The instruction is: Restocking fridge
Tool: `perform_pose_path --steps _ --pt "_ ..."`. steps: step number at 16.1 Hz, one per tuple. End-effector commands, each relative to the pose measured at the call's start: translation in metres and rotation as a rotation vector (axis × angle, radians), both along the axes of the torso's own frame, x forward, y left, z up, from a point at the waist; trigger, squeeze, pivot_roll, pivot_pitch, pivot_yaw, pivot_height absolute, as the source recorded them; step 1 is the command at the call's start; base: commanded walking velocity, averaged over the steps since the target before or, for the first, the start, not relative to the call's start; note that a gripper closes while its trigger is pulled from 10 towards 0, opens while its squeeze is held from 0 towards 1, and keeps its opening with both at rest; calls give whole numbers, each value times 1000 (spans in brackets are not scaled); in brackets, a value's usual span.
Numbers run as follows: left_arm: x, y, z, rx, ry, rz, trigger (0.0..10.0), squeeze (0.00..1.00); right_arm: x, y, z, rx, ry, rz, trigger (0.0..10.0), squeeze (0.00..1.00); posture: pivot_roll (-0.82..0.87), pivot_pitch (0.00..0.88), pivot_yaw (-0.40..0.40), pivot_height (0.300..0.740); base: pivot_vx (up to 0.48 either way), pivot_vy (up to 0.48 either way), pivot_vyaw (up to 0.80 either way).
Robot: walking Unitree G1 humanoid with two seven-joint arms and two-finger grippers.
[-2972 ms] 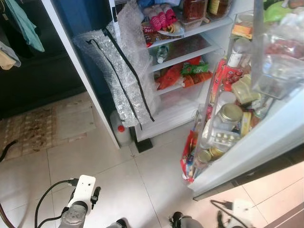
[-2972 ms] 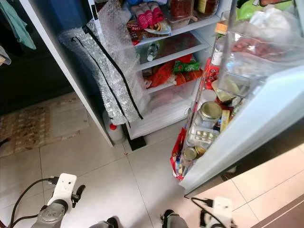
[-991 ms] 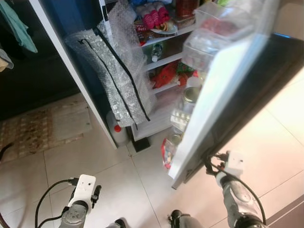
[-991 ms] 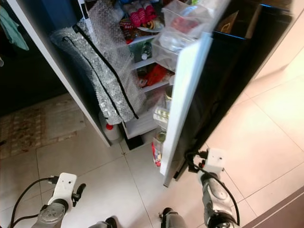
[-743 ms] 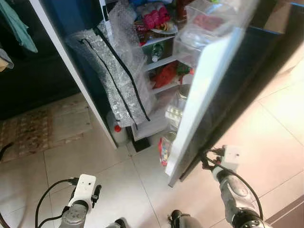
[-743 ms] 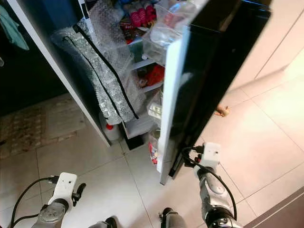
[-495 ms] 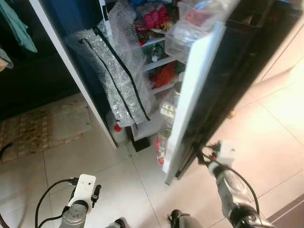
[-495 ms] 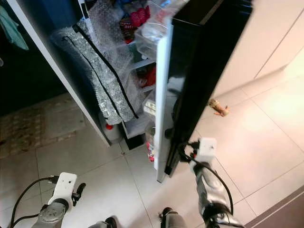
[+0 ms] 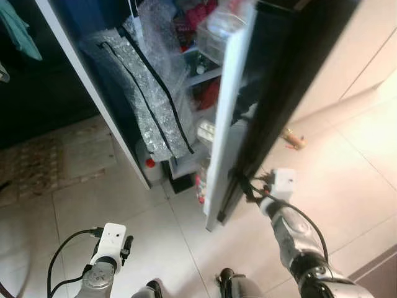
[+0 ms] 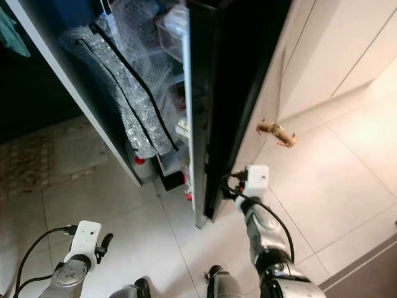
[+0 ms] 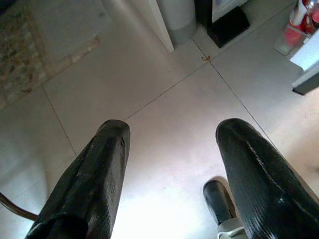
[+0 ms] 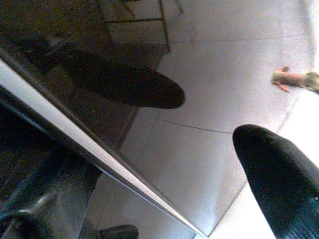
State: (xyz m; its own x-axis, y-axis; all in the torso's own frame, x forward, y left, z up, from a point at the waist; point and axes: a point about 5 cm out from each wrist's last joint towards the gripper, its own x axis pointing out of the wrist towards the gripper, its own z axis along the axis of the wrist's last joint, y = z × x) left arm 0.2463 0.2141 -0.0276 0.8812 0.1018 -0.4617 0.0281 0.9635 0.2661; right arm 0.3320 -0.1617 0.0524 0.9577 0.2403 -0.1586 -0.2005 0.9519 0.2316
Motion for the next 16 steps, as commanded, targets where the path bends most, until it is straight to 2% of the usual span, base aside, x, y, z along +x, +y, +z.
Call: perform_pose_path --steps 1,3,11,16 --pt "-9 1 -7 -9 26 25 10000 0 18 10 35 27 -159 58 10000 0 -55 252 -12 740 0 0 0" --pt "-9 0 -7 -11 24 26 10000 0 23 18 45 29 -187 117 10000 0 -56 251 -15 740 0 0 0" --pt "-7 0 -5 -16 8 29 10000 0 45 39 85 31 -280 218 10000 0 -47 238 -14 740 0 0 0" --pt "-5 1 -1 -22 -20 24 10000 0 50 46 97 27 -302 248 10000 0 -38 231 -9 740 0 0 0"
